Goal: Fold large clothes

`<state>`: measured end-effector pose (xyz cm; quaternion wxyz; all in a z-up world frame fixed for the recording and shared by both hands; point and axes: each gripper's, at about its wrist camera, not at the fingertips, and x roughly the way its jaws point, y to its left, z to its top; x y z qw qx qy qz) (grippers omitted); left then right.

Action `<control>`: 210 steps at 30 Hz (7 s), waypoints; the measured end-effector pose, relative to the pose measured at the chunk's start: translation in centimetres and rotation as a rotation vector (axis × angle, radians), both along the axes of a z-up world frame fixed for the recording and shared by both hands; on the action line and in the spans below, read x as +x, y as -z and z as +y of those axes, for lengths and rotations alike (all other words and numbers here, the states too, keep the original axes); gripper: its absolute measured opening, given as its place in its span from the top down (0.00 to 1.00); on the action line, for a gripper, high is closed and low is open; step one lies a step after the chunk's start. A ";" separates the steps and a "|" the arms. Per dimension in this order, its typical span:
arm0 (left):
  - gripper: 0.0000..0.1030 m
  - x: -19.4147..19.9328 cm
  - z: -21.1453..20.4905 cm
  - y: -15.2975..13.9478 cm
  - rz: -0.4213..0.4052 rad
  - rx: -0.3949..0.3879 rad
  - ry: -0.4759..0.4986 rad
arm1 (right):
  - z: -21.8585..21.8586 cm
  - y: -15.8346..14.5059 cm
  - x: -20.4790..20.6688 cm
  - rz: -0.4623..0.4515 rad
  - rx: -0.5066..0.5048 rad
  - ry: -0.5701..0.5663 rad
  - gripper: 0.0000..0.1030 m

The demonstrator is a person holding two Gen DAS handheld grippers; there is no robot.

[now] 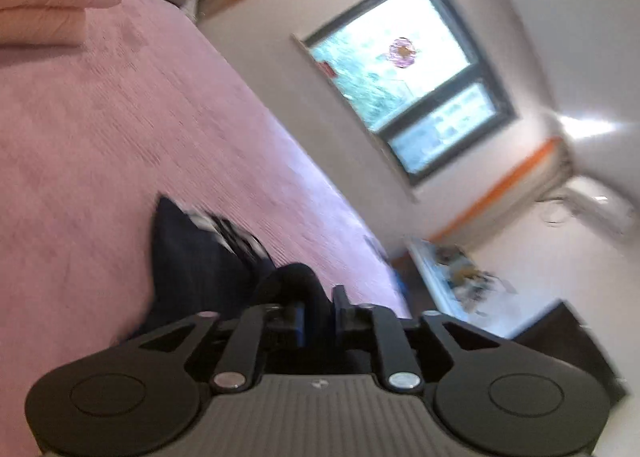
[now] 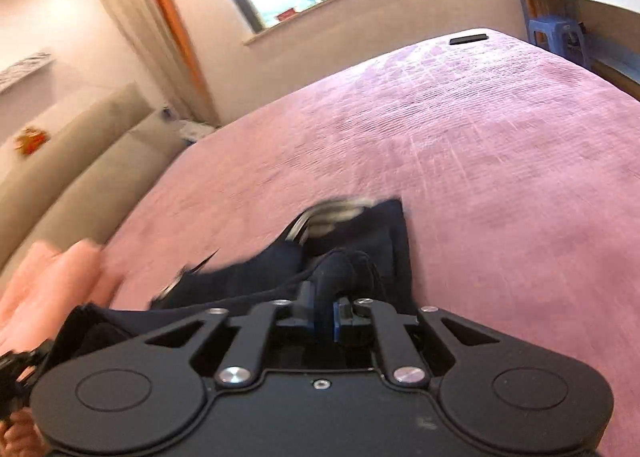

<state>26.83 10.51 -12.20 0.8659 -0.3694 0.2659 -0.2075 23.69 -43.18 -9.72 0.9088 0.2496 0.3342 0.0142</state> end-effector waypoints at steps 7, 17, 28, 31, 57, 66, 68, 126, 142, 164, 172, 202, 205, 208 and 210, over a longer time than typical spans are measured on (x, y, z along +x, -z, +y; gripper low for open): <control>0.53 7.0 0.4 3.1 0.141 0.182 -0.032 | -1.1 3.4 3.8 0.080 -0.109 -0.019 0.32; 0.37 11.3 -2.5 1.3 0.233 0.465 0.210 | 2.2 1.3 10.5 0.164 -0.377 -0.274 0.27; 0.33 17.6 -4.3 3.3 0.337 0.500 0.288 | 2.4 4.9 16.0 0.329 -0.325 -0.353 0.27; 0.36 18.9 -5.2 4.5 0.386 0.525 0.300 | 2.7 5.7 16.4 0.351 -0.305 -0.351 0.32; 0.99 25.1 -4.9 9.0 0.375 0.510 -0.050 | 2.6 11.1 22.7 0.288 -0.558 -0.113 0.97; 0.93 19.3 -4.7 0.3 0.238 0.566 -0.036 | 5.4 0.5 15.9 0.188 -0.563 -0.181 0.57; 0.93 17.6 -6.7 -1.2 0.205 0.550 0.016 | 8.1 -0.6 14.4 0.173 -0.490 -0.248 0.54; 0.42 -2.5 -3.0 11.8 0.418 -0.171 -0.333 | 23.6 8.7 8.4 0.263 -0.340 -0.402 0.81; 0.89 2.5 -14.5 1.2 0.020 -0.026 -0.005 | 18.4 11.0 7.4 0.165 -0.077 -0.372 0.81; 0.90 7.3 -36.4 3.2 0.039 0.042 0.601 | -3.4 9.0 2.4 0.162 0.016 -0.166 0.82; 0.89 8.3 -34.2 1.3 0.029 0.032 0.583 | -0.9 9.9 6.9 0.087 0.064 -0.342 0.82; 0.61 4.3 -36.8 2.1 0.095 0.203 0.846 | -3.8 0.9 7.0 -0.008 -0.215 -0.358 0.76; 0.61 5.4 -34.8 -0.3 0.024 0.259 0.702 | -0.4 -0.4 11.1 -0.074 -0.239 -0.439 0.76; 0.63 7.4 -33.1 -0.7 -0.004 0.370 0.549 | 2.4 0.1 15.2 -0.093 -0.254 -0.500 0.75; 0.81 8.7 -32.7 0.7 0.023 0.410 0.527 | 4.1 1.1 18.0 -0.075 -0.234 -0.558 0.75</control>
